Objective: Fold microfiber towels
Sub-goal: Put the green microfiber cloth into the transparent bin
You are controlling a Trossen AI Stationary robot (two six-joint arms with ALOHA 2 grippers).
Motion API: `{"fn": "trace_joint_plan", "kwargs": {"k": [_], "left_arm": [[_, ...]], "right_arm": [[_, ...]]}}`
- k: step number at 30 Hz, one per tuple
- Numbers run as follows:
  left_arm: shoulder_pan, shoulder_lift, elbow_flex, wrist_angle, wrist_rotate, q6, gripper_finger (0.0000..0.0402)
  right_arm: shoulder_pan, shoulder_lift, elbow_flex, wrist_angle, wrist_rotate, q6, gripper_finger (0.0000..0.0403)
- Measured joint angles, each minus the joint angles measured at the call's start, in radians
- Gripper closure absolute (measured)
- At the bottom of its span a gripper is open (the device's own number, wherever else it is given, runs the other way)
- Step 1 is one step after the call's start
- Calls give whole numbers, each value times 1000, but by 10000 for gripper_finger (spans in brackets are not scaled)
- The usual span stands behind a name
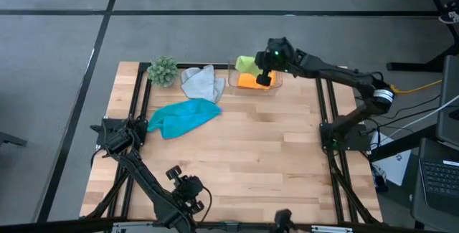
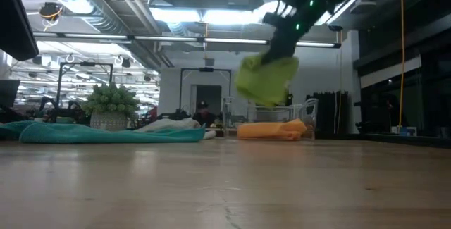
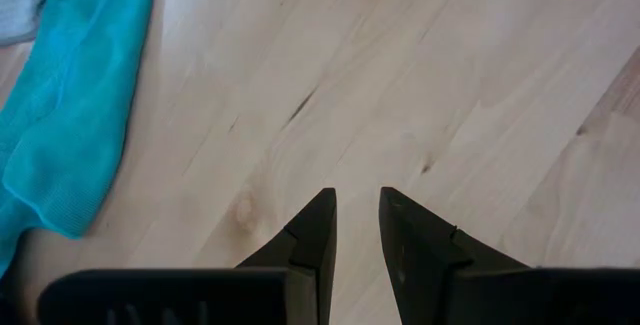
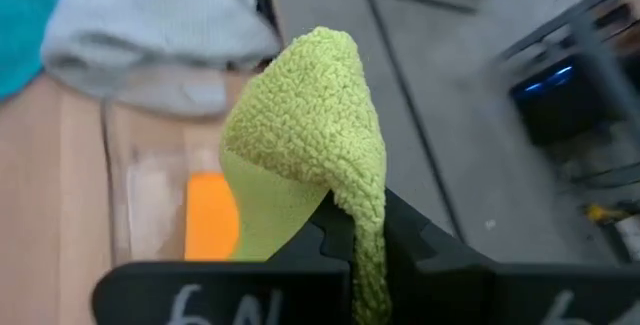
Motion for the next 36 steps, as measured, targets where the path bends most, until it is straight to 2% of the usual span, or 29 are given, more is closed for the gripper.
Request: {"fn": "trace_joint_plan", "kwargs": {"k": [2,6,13,36], "left_arm": [[0,0,0,0,0,0,330],[0,0,0,0,0,0,330],[2,0,0,-20,0,0,330],[17,0,0,-19,0,0,330]], "right_arm": [[-23,37,0,-10,-36,-2,389],[-44,81,0,-54,-44,-47,389],[-44,74,0,-99,-60,-78,389],[-93,91,1,50,-8,-331,389]]}}
